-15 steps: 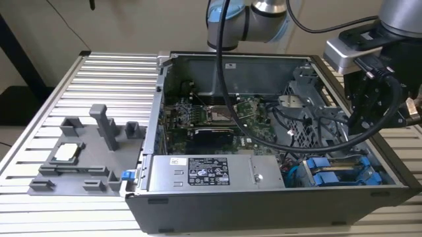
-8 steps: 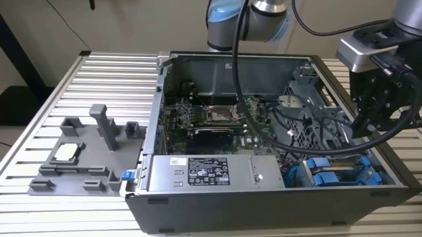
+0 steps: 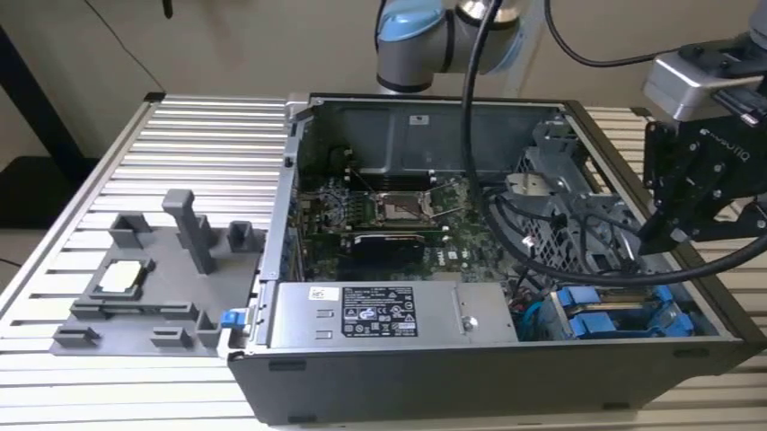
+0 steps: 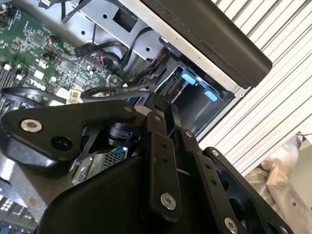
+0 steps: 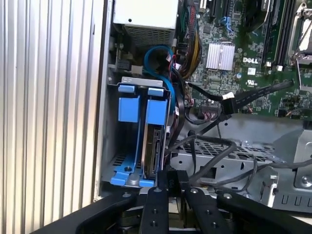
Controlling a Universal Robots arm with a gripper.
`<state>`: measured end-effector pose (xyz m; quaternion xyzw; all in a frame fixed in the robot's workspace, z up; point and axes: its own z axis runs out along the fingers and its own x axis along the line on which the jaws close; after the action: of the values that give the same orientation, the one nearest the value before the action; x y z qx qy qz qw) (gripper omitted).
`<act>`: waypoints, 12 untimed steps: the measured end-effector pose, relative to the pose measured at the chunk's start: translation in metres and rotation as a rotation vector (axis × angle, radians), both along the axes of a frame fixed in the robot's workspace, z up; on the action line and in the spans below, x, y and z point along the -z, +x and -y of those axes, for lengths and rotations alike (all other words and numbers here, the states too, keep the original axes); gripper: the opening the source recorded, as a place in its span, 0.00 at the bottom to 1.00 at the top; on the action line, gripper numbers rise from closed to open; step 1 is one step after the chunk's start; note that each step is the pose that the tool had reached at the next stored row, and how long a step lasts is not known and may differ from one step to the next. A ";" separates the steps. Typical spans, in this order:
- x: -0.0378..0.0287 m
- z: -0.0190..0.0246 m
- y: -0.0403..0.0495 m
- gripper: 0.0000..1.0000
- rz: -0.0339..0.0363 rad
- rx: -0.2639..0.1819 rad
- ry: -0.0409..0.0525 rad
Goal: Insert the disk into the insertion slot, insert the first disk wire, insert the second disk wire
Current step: 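Insert the first disk wire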
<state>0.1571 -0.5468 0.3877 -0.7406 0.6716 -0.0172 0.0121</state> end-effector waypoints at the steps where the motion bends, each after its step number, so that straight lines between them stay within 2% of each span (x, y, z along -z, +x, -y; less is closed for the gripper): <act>1: 0.0002 0.0000 0.0024 0.19 -0.0132 0.000 -0.0002; 4: 0.0009 0.0005 0.0099 0.19 -0.0492 0.000 -0.0003; 6: 0.0017 0.0019 0.0141 0.19 -0.0653 0.000 -0.0005; 9: 0.0034 0.0053 0.0182 0.19 -0.0826 0.000 -0.0003; 12: 0.0047 0.0077 0.0186 0.19 -0.0870 0.000 -0.0012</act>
<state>0.1758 -0.5545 0.3830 -0.7406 0.6716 0.0147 -0.0175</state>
